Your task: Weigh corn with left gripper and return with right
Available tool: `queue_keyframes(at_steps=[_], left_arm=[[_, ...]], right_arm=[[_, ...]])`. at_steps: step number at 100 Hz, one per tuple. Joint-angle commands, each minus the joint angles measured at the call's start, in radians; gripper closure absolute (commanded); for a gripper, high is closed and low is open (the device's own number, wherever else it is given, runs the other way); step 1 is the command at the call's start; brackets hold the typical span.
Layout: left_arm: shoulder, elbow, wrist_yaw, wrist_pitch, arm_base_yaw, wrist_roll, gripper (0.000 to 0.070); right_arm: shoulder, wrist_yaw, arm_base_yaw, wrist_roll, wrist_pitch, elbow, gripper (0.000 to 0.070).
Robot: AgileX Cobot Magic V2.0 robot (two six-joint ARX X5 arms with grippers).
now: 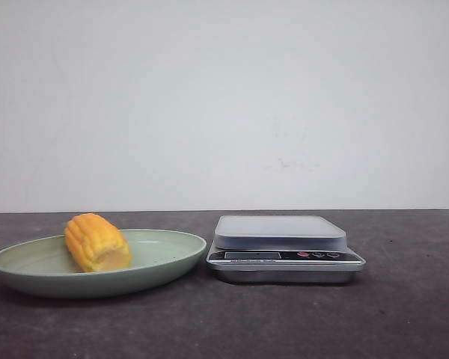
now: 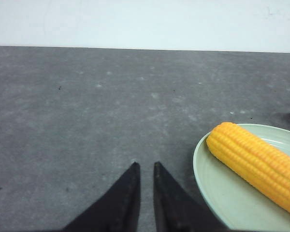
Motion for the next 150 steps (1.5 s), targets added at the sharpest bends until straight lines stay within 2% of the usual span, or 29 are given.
queue_keyframes(at_steps=[1, 16, 34, 44, 52, 59, 72, 87, 98, 108, 119, 129, 132, 134, 139, 145, 146, 150], left_arm=[[-0.002, -0.018, -0.005, -0.005, -0.003, 0.012, 0.0684], [-0.002, -0.018, -0.005, -0.003, -0.003, -0.013, 0.0684], [-0.002, -0.017, -0.005, 0.007, -0.003, -0.083, 0.0684], [-0.002, -0.011, -0.005, 0.025, -0.003, -0.127, 0.0685], [-0.002, 0.033, -0.001, 0.044, -0.003, -0.225, 0.0687], [0.001, 0.097, -0.001, 0.045, -0.003, -0.286, 0.0687], [0.048, 0.281, -0.001, -0.042, -0.003, -0.267, 0.0686], [0.207, 0.552, 0.018, -0.141, -0.003, -0.257, 0.0686], [0.353, 0.763, 0.032, -0.198, -0.003, -0.218, 0.0686], [0.464, 0.93, 0.04, -0.329, -0.003, -0.199, 0.0687], [0.549, 1.049, 0.041, -0.449, -0.003, -0.197, 0.0688], [0.582, 1.088, 0.076, -0.475, -0.003, -0.181, 0.0682], [0.585, 1.09, 0.091, -0.474, -0.003, -0.177, 0.0651], [0.586, 1.09, 0.1, -0.475, -0.003, -0.178, 0.0604], [0.587, 1.09, 0.122, -0.481, -0.003, -0.178, 0.0382], [0.587, 1.09, 0.138, -0.489, -0.003, -0.178, 0.0107], [0.587, 1.09, 0.138, -0.491, -0.003, -0.179, 0.0076], [0.587, 1.09, 0.138, -0.505, -0.003, -0.178, 0.002]], right_arm=[[-0.002, -0.003, 0.003, 0.011, 0.021, -0.001, 0.0694], [-0.002, -0.003, 0.003, 0.011, 0.032, -0.001, 0.0694], [-0.002, -0.003, 0.003, 0.016, 0.041, -0.001, 0.0694], [-0.002, -0.002, 0.003, 0.12, 0.065, -0.001, 0.0694], [-0.002, -0.003, 0.003, 0.232, 0.125, 0.003, 0.0694], [-0.001, -0.006, 0.003, 0.294, 0.134, 0.043, 0.0694], [0.028, -0.027, 0.003, 0.314, 0.017, 0.205, 0.0695], [0.156, -0.068, 0.003, 0.305, -0.123, 0.458, 0.0695], [0.289, -0.124, 0.003, 0.242, -0.225, 0.669, 0.0695], [0.398, -0.15, 0.003, 0.201, -0.351, 0.848, 0.0695], [0.476, -0.162, 0.003, 0.192, -0.439, 0.974, 0.0695], [0.502, -0.199, 0.003, 0.178, -0.449, 1.013, 0.0694], [0.504, -0.216, 0.003, 0.179, -0.443, 1.014, 0.0689], [0.504, -0.225, 0.003, 0.179, -0.443, 1.014, 0.0666], [0.504, -0.238, 0.003, 0.181, -0.445, 1.014, 0.0493], [0.507, -0.238, 0.003, 0.188, -0.452, 1.014, 0.02], [0.509, -0.238, 0.003, 0.19, -0.453, 1.014, 0.0137], [0.51, -0.238, 0.003, 0.195, -0.459, 1.014, 0.0042]])
